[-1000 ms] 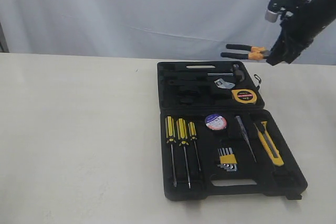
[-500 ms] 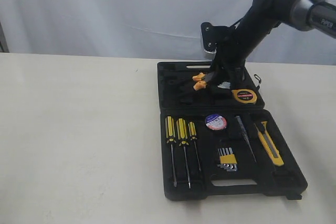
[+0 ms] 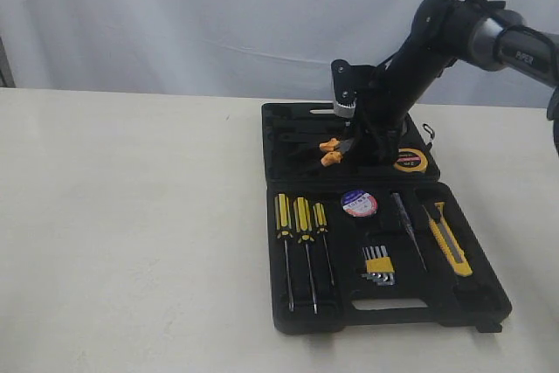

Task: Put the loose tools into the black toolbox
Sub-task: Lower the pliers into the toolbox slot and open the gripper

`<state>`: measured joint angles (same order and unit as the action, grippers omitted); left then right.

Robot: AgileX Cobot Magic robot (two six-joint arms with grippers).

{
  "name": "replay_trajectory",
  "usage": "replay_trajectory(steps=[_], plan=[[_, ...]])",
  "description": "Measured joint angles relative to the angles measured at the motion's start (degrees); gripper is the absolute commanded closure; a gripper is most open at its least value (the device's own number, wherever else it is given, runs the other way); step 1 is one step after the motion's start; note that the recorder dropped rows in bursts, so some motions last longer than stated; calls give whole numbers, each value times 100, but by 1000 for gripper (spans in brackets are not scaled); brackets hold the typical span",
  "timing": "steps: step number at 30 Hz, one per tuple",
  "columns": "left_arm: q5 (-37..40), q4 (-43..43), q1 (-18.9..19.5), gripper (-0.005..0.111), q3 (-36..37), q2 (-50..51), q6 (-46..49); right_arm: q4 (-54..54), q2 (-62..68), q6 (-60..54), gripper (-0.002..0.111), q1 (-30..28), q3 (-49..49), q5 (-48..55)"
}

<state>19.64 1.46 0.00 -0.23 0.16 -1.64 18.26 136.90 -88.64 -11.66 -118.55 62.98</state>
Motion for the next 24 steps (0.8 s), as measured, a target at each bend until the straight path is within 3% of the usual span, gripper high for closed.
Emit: replay_trajectory(steps=[16, 19, 22, 24], plan=[[0, 21, 0, 107, 0, 0, 0, -601, 172, 496, 105, 261, -45, -198], [0, 21, 0, 107, 0, 0, 0, -679, 183, 602, 83, 264, -45, -198], [0, 21, 0, 107, 0, 0, 0, -725, 183, 658, 50, 274, -45, -202], [0, 21, 0, 107, 0, 0, 0, -792, 186, 740, 40, 274, -45, -189]])
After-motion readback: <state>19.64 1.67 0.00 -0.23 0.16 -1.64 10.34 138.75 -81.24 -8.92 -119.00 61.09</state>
